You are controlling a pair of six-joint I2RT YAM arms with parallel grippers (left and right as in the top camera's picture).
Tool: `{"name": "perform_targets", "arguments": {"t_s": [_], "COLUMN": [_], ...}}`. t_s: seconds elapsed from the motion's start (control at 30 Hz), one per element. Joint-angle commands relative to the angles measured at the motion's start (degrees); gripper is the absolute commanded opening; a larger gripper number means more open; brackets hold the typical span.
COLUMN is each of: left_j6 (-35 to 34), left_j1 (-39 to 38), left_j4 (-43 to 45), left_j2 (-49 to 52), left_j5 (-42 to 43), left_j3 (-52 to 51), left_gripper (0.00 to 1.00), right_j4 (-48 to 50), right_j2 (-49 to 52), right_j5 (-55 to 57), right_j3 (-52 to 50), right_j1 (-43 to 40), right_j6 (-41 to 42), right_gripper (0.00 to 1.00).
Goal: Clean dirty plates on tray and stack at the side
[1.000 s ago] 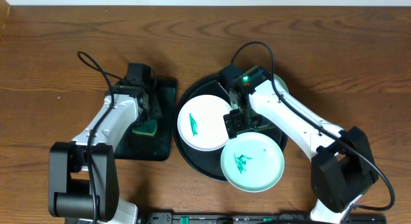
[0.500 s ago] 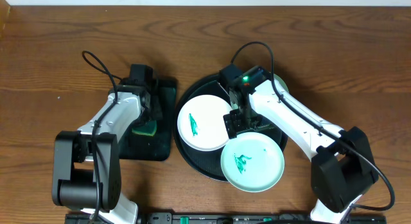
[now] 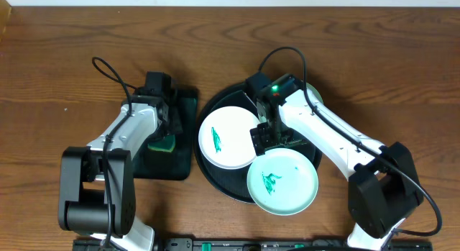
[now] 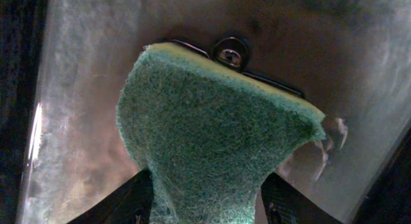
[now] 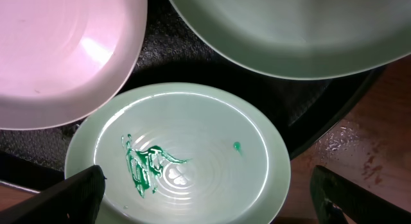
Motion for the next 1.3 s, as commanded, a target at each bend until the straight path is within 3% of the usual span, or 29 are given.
{"name": "perform_targets", "arguments": {"t_s": [0.0,0.4,1.27], "left_j6": [0.5,1.2,2.0], "left_j1": [0.1,0.2,3.2], "left_j4": [-0.1,-2.6,-1.8], "left_j2": [-1.9,-5.8,-3.2], "left_j5": [2.1,2.1,2.3], "left_j3": [-0.7,-0.8,-1.3], "left_gripper": [0.56,0.43,0.44], "right_j4": [-0.2,-0.2,-0.2], "right_j2": [-0.2,-0.2,-0.2], "right_j5": [-0.2,-0.2,-0.2], "right_j3": [0.0,0.0,0.0], "right_j1": [0.5,0.5,0.5], "right_j6": [-0.2,-0.1,-0.1], "right_gripper": [0.99,0.99,0.99]}}
